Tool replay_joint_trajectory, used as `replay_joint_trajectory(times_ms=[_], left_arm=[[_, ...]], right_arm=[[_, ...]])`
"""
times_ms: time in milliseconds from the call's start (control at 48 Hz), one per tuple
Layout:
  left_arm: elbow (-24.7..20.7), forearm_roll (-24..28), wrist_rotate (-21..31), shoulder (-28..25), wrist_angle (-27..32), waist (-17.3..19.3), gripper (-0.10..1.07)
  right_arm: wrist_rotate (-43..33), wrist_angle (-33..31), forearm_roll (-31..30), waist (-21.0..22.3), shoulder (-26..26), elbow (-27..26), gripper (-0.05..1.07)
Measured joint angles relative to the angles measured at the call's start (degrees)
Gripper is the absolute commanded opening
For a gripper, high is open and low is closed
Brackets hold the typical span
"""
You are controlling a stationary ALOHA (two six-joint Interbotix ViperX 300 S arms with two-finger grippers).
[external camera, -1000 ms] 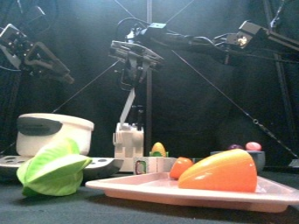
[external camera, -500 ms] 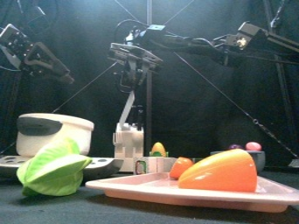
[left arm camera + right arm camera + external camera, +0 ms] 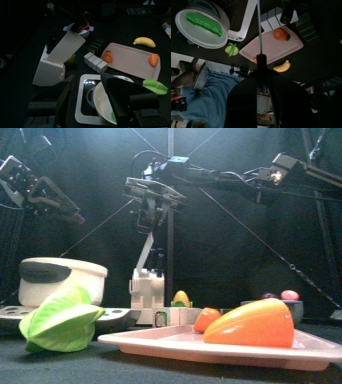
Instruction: Place cleaver back into holder
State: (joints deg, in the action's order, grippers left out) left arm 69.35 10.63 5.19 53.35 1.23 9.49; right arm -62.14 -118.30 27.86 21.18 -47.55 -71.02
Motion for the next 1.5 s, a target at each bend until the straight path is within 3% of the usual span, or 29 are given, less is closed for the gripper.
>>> replay_joint_trajectory(times_ms=[979,1500], left_arm=[[0.18,0.0,0.0,0.0,0.35,0.0,0.84],[0.18,-0.09,0.0,0.0,0.53,0.0,0.84]], right_arm=[[-0.62,0.44,2.02,2.46,-0.18,1.41,0.48],[-0.26,0.44,-1.14,3.34,-0.97,1.41,0.48]])
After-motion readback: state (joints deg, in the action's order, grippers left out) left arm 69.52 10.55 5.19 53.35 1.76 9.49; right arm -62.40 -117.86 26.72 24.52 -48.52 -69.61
